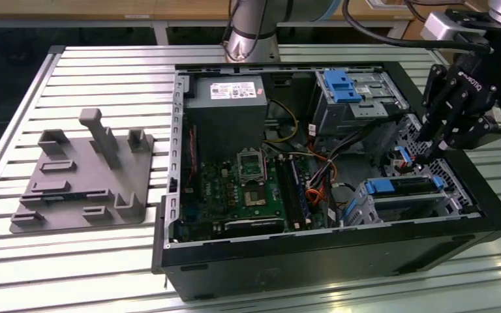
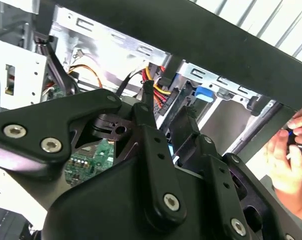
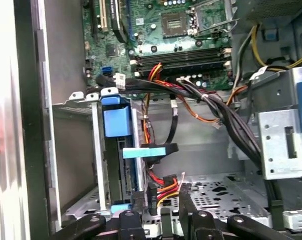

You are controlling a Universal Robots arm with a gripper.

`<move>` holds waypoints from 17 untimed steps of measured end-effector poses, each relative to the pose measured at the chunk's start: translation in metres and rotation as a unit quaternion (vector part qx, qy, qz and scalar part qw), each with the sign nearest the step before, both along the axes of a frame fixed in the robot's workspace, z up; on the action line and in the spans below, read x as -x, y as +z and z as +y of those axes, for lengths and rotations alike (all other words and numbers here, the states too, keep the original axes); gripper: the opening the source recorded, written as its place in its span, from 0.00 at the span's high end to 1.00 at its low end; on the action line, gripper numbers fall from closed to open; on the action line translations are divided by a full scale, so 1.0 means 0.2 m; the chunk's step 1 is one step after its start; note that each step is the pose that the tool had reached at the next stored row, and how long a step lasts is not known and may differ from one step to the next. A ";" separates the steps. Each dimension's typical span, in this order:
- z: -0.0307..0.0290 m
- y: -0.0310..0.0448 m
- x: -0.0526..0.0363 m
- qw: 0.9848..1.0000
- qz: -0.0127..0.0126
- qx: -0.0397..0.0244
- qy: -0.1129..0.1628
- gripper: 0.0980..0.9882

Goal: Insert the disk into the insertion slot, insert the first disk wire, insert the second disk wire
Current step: 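Insert the first disk wire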

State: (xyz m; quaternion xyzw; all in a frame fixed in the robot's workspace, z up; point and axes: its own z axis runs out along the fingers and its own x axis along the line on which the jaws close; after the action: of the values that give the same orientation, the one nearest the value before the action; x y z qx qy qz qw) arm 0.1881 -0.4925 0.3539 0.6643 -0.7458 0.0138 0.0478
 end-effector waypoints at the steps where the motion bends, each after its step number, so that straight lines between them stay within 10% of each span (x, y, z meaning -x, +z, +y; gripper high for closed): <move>1: 0.000 -0.006 -0.001 1.000 0.000 0.003 0.000 0.65; 17: 0.001 -0.022 0.001 1.000 0.000 0.007 0.002 0.74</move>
State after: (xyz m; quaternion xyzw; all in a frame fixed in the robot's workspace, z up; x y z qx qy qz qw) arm 0.1878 -0.4924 0.3496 0.6655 -0.7443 0.0190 0.0525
